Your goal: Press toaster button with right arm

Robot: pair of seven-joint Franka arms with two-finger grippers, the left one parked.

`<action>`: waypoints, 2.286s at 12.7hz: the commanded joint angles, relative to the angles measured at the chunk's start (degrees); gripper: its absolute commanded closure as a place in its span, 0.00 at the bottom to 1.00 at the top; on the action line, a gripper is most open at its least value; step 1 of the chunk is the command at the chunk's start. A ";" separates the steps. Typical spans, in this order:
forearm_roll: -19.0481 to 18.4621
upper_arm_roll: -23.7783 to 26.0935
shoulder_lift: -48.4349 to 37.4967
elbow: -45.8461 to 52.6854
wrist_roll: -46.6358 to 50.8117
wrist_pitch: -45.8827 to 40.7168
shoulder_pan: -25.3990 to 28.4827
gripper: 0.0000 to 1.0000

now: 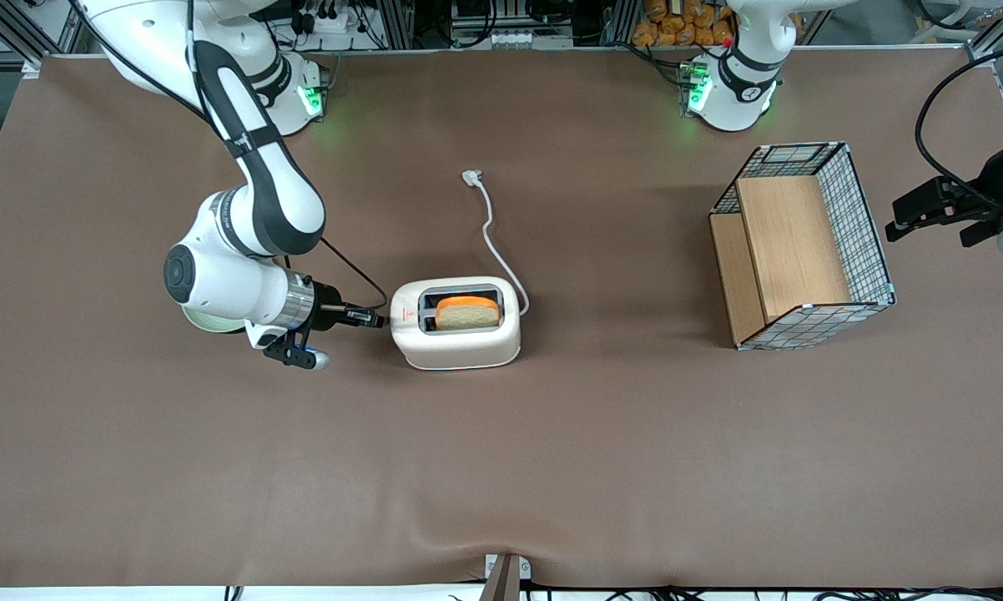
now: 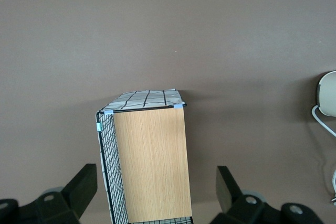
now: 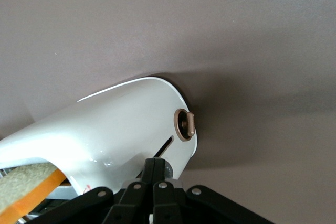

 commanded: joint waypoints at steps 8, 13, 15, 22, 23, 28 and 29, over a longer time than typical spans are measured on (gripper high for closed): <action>1.84 -0.44 4.46 0.52 -3.72 5.52 2.00 1.00; 2.02 -0.36 6.49 0.26 -6.09 8.70 2.97 1.00; 2.19 -0.36 6.58 0.17 -6.09 8.78 3.05 1.00; 2.02 -0.36 6.40 0.26 -7.41 8.17 2.35 1.00; 1.93 -0.44 6.31 0.34 -7.50 8.08 2.26 1.00; 1.93 -0.53 5.52 2.27 -10.92 1.33 -2.21 1.00; 1.93 -0.53 5.26 2.89 -11.19 -0.69 -3.18 1.00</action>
